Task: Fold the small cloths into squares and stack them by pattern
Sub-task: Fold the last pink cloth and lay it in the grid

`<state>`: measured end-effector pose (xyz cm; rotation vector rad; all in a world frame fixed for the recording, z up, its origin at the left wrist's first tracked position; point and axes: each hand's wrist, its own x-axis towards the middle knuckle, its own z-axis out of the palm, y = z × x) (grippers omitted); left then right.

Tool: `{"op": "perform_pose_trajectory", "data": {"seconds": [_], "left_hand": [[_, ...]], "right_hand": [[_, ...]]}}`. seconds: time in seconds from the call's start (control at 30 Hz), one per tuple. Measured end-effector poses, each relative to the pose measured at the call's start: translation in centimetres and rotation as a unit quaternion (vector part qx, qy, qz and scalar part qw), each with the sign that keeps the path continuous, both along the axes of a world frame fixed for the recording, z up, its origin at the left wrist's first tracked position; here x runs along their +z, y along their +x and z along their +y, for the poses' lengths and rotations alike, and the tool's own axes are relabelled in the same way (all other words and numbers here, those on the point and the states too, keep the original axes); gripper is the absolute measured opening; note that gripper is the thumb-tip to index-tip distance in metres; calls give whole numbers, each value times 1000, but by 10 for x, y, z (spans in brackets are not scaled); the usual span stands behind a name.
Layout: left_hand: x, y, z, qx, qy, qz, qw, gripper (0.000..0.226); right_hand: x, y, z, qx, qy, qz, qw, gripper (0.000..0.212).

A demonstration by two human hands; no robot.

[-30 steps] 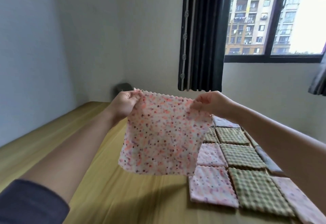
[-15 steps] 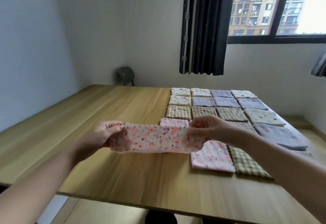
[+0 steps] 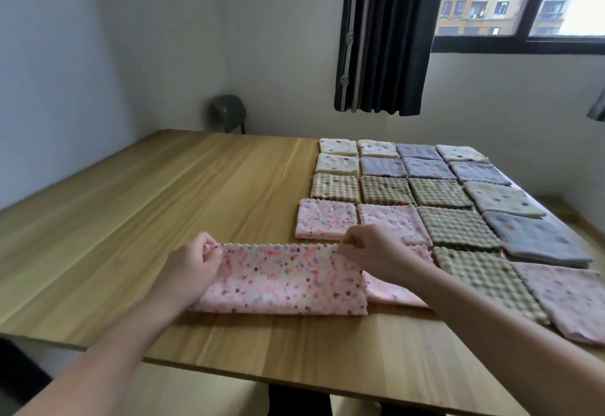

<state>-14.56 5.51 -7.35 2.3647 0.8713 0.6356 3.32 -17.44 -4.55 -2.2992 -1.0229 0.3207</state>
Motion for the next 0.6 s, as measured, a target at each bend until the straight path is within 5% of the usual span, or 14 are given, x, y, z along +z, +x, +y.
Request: {"op": "perform_pose_trajectory", "data": {"seconds": [0.27, 0.6], "left_hand": [[-6, 39, 15, 31, 90, 101, 990, 15], [-20, 43, 12, 44, 198, 143, 969, 17]], "right_hand": [[-10, -1, 35, -34, -124, -176, 976, 15], [-20, 2, 51, -37, -197, -233, 952, 13]]}}
